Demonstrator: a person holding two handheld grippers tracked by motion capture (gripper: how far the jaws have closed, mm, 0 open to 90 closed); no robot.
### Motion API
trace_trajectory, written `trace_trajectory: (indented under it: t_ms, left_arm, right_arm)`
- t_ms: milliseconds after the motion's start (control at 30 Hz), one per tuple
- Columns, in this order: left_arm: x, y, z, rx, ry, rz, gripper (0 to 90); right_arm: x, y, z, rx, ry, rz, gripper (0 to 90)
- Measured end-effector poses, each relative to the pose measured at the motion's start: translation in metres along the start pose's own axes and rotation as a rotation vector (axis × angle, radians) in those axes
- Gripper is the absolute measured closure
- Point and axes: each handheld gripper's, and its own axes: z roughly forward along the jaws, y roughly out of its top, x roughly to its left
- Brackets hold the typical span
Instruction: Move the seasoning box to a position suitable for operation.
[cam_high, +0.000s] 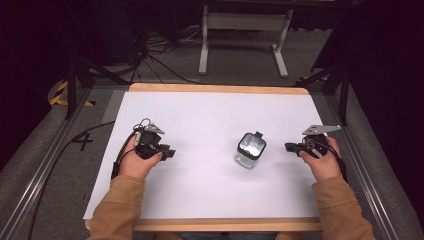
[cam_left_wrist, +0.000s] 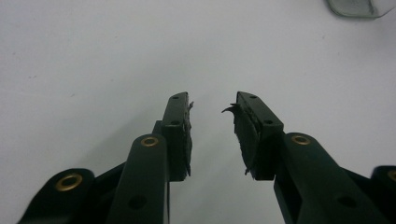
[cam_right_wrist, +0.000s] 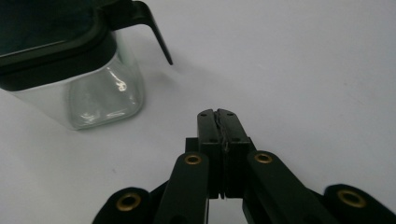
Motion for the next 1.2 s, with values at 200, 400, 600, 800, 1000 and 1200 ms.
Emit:
trace_trajectory:
  t_ms: [200, 400, 600, 800, 1000, 1200]
  left_arm:
    - [0.001, 0.001, -0.003, -0.008, 0.004, -0.001, 71.2]
    - [0.003, 0.000, -0.004, -0.026, -0.020, -0.026, 71.5]
    - [0.002, 0.000, -0.006, -0.042, -0.021, -0.033, 71.2]
    - [0.000, -0.004, -0.005, -0.048, -0.016, -0.028, 71.3]
    - [-0.002, -0.006, -0.005, -0.039, -0.014, -0.022, 71.2]
    - [-0.002, -0.007, -0.005, -0.035, -0.014, -0.017, 70.5]
  right_arm:
    - [0.010, 0.004, 0.000, 0.005, 0.030, -0.037, 89.8]
    - [0.015, 0.005, -0.004, 0.022, 0.046, -0.033, 89.9]
    - [0.033, 0.006, 0.011, 0.013, 0.115, -0.054, 89.9]
    - [0.041, 0.009, 0.022, -0.018, 0.151, -0.063, 89.9]
    - [0.043, 0.010, 0.032, -0.002, 0.134, -0.068, 89.9]
    - [0.043, 0.010, 0.035, 0.022, 0.127, -0.073, 90.0]
